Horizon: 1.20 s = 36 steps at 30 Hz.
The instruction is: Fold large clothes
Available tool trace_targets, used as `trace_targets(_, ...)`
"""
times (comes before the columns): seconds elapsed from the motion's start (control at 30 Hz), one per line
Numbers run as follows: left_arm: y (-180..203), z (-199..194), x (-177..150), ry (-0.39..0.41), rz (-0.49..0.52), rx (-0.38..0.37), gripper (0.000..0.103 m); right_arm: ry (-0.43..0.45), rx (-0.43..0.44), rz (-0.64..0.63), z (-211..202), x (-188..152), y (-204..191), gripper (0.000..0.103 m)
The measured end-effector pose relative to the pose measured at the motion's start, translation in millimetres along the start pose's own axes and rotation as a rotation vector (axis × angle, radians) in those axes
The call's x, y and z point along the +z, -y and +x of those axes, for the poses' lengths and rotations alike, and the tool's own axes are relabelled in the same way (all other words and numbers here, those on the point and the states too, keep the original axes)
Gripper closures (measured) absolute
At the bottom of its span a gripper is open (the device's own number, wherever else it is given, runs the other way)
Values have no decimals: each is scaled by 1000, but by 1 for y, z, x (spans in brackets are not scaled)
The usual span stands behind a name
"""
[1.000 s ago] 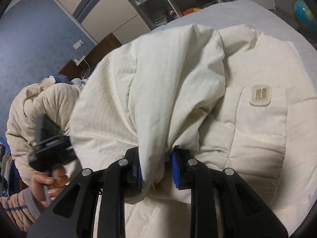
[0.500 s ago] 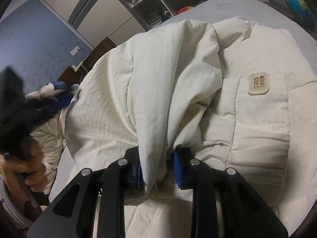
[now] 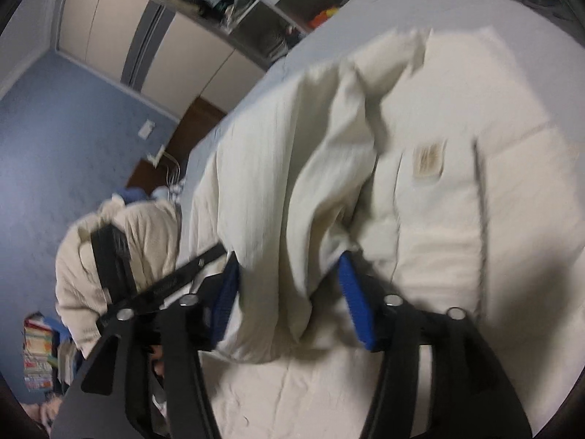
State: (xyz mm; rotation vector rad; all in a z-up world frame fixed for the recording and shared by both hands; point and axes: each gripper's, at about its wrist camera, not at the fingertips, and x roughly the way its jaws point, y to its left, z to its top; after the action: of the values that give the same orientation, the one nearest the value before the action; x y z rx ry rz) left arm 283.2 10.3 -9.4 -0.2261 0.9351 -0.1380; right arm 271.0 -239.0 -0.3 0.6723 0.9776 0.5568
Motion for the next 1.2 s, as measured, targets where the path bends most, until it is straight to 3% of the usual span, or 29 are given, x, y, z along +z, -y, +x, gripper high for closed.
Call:
trace_targets(0.13, 4, -30, 8, 99, -28, -31, 57, -15, -11, 46, 13, 20, 4, 50)
trace_targets(0.17, 9, -37, 11, 119, -20, -39, 55, -24, -18, 41, 20, 24, 3, 55)
trace_targets(0.2, 16, -44, 12, 140, -9, -51, 53, -13, -29, 17, 23, 26, 1, 72)
trace_targets(0.23, 19, -49, 12, 152, -2, -61, 53, 3, -53, -7, 25, 29, -3, 76)
trace_targets(0.3, 35, -52, 10, 155, 43, -75, 51, 34, -70, -3, 27, 34, -4, 78)
trace_targets(0.4, 50, -30, 16, 125, 100, -27, 53, 61, -70, 23, 35, 45, -5, 81)
trace_targets(0.6, 39, -33, 51, 157, 58, -18, 53, 125, 27, -13, 34, 78, -34, 85)
trace_targets(0.63, 38, -34, 55, 155, 61, -20, 52, 146, 30, -39, 29, 82, -40, 86)
trace_targets(0.73, 31, -11, 48, 54, 55, -8, 52, 143, -14, -95, 29, 80, -44, 88)
trace_targets(0.87, 16, 20, 13, -34, 38, -10, 51, 50, -115, -107, 42, 43, -11, 88)
trace_targets(1.0, 11, 20, -11, -10, 39, -18, 51, 43, -64, -52, 30, 27, 7, 88)
trace_targets(1.1, 6, 22, -8, -12, 21, -30, 51, 60, -51, -41, 19, 29, 3, 87)
trace_targets(1.2, 2, 22, -4, -18, 9, -41, 51, 79, -54, 62, 13, 40, 12, 87)
